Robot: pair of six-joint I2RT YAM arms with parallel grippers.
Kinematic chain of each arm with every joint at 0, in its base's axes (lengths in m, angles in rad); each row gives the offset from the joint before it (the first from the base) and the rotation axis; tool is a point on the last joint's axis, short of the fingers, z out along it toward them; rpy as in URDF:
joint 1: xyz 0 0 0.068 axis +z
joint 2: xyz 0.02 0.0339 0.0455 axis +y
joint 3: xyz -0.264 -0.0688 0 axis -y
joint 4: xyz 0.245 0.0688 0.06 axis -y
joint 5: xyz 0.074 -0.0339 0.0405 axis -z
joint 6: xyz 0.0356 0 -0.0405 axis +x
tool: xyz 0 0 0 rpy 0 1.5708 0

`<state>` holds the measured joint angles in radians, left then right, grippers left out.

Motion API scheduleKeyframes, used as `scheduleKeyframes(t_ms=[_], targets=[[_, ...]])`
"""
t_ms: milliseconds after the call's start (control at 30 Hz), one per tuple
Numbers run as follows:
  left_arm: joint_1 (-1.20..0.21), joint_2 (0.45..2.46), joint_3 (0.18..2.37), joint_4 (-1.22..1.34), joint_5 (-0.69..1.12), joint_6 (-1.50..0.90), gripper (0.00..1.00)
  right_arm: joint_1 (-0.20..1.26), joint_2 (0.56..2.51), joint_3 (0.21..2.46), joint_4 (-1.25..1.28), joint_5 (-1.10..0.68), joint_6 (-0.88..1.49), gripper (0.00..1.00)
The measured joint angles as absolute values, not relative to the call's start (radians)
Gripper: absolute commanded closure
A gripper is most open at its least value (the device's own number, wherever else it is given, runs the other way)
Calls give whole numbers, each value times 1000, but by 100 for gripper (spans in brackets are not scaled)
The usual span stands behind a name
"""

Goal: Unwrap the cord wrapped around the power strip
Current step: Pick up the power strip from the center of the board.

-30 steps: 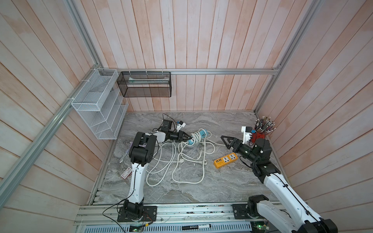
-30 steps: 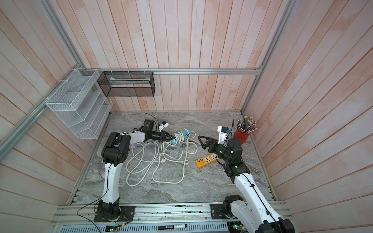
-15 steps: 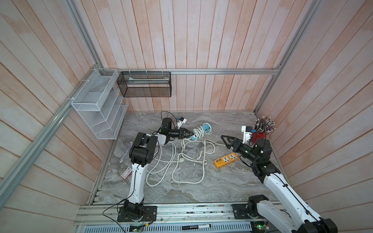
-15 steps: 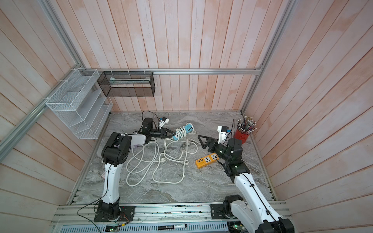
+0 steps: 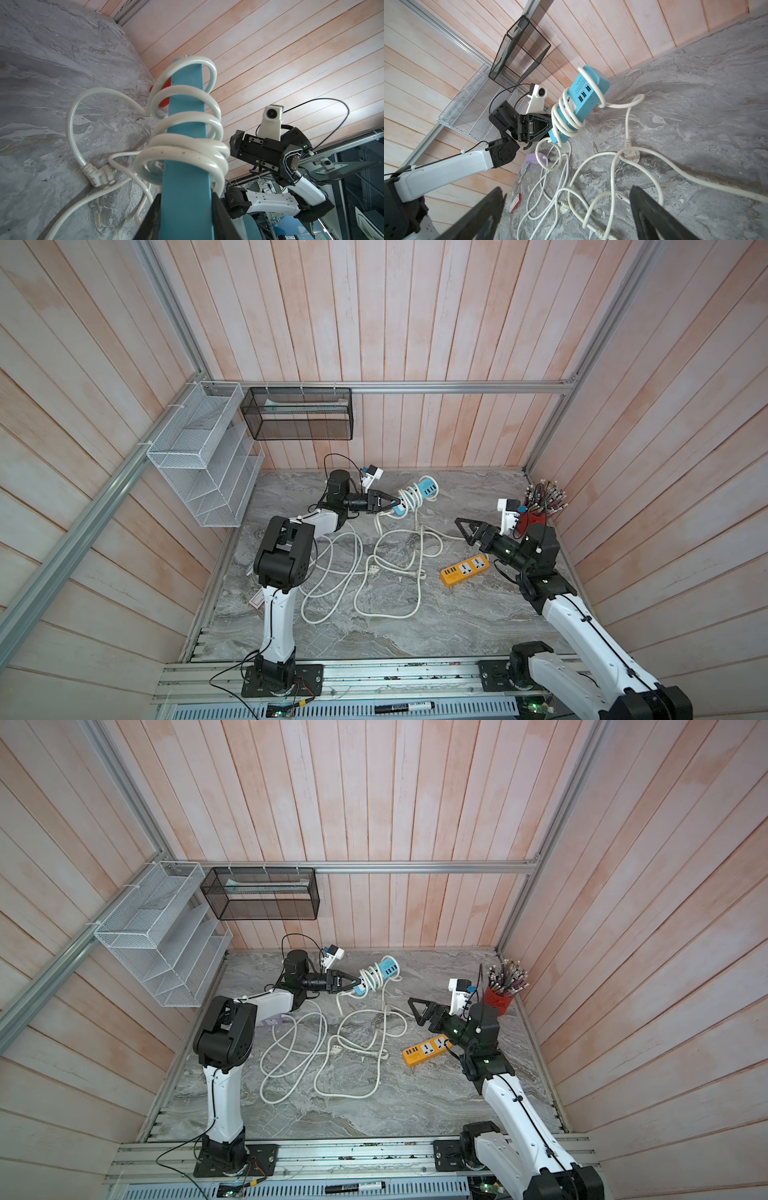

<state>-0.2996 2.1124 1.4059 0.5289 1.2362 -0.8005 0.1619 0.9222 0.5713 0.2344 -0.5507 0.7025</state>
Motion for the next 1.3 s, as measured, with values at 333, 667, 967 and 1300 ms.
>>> scheduleKeyframes(t_ms=[333, 667, 967, 1300], targets=[[-300, 1945, 1399, 387, 1193, -789, 100, 122, 945, 616, 237, -553, 702, 2], [-303, 1785, 1322, 295, 1159, -821, 100, 109, 994, 674, 227, -558, 610, 2], [-321, 1697, 1322, 280, 1143, -915, 100, 215, 992, 678, 162, -424, 362, 2], [-397, 1576, 1325, 129, 1107, -910, 100, 383, 961, 608, 390, -236, 167, 11]])
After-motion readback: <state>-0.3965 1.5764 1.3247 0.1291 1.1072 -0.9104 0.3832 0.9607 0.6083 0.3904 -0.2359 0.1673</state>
